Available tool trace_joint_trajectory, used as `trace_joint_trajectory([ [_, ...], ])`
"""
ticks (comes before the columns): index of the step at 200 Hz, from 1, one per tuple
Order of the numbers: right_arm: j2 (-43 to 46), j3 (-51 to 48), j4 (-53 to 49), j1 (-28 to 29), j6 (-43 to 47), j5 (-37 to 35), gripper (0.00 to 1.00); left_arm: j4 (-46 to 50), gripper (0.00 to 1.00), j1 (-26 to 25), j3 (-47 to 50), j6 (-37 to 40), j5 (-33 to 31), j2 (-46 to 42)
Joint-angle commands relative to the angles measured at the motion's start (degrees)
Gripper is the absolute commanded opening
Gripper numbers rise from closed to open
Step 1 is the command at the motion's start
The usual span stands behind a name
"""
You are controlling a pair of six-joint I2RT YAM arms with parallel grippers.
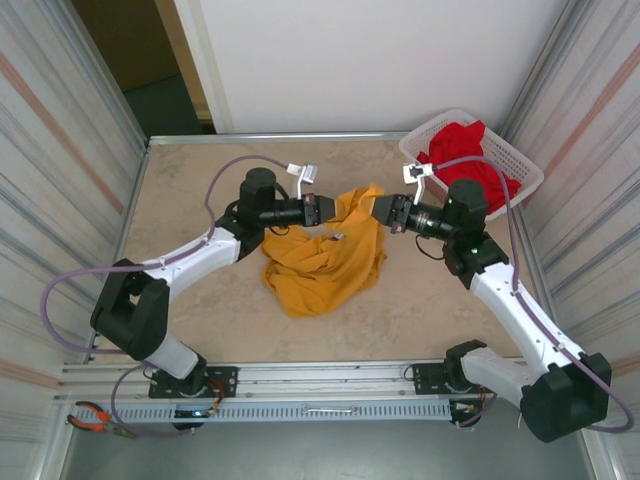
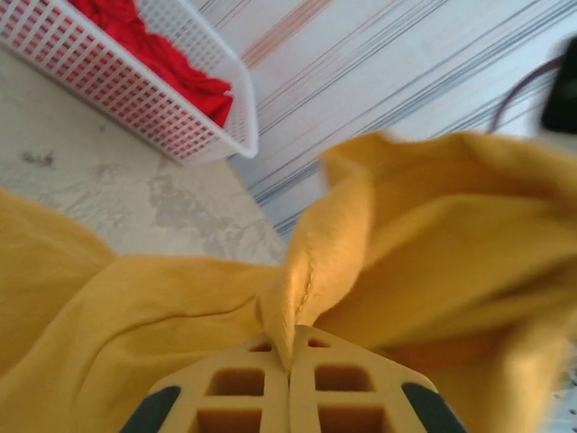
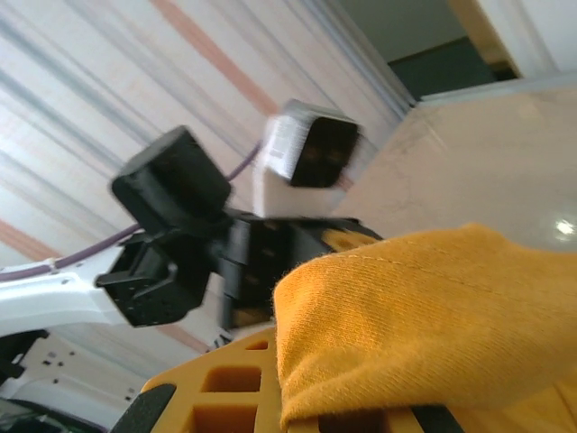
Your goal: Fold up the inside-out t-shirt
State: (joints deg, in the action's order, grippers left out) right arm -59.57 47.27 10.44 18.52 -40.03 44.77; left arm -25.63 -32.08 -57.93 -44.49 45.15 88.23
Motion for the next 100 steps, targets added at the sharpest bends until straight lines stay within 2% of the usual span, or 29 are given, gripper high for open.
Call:
trace_joint_trajectory([
  [1,-1.9,-3.37,1.21,-0.71,1.36,-0.57,0.0,-15.7,0.0,2.04,1.16,-7.91,7.09,-1.98],
  [43,-10.77,-6.45,3.44,-0.69,0.62,-8.12,0.0,-33.59,0.0,3.25,1.47,-18.6,12.06,-2.01],
  [66,-15.23,-4.83,3.14,-0.36,-1.72,-7.97,0.31,-42.88,0.0,3.83,2.25,-24.03,11.89,-0.49],
  [84,-11.9,-4.2,-1.48,0.58,-0.65,-10.98,0.4,-50.2,0.0,4.93,3.64,-28.53,10.15,1.42],
  [100,-6.59,-3.34,-7.33,0.8,0.5,-15.25,0.42,-55.4,0.0,6.0,4.48,-32.54,8.8,3.5],
])
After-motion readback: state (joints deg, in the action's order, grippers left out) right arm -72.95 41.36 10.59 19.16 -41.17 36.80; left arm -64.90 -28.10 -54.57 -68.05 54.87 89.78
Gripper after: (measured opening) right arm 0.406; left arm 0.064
